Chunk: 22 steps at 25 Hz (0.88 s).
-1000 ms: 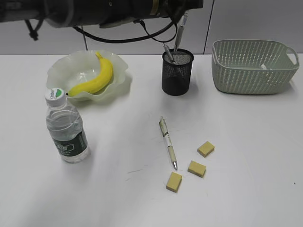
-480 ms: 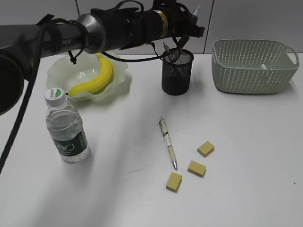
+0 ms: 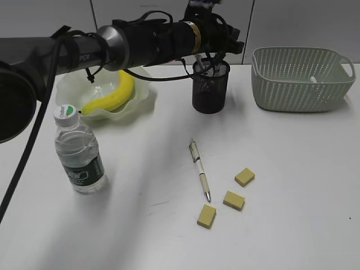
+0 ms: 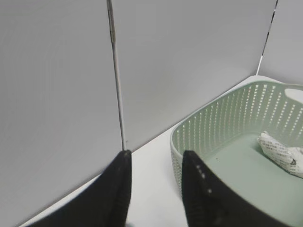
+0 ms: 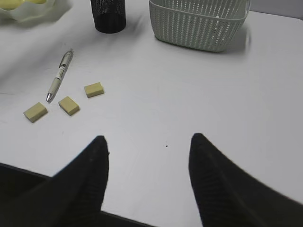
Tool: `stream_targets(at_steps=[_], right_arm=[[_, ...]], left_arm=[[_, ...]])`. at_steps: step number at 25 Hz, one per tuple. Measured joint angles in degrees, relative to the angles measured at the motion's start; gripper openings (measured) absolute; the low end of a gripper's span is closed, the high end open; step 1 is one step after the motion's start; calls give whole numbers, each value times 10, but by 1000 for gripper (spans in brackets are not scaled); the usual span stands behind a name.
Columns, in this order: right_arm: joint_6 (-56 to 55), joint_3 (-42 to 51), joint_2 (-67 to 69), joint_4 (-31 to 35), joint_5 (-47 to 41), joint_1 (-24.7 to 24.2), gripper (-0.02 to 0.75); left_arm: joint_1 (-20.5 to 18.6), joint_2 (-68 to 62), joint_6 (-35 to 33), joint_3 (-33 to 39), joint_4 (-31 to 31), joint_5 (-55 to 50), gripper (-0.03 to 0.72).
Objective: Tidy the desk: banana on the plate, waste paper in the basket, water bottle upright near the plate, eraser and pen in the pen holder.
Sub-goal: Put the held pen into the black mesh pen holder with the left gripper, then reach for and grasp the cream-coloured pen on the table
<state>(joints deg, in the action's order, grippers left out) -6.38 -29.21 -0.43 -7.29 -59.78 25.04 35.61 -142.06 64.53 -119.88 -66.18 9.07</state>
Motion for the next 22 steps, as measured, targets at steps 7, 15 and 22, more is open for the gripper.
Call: stream_targets(at_steps=[7, 15, 22], right_arm=[[0, 0, 0, 0, 0, 0, 436], [0, 0, 0, -1, 0, 0, 436], [0, 0, 0, -1, 0, 0, 436]], left_arm=[[3, 20, 0, 1, 1, -13, 276], [55, 222, -26, 134, 37, -201, 160], [65, 459, -283, 400, 283, -341, 158]])
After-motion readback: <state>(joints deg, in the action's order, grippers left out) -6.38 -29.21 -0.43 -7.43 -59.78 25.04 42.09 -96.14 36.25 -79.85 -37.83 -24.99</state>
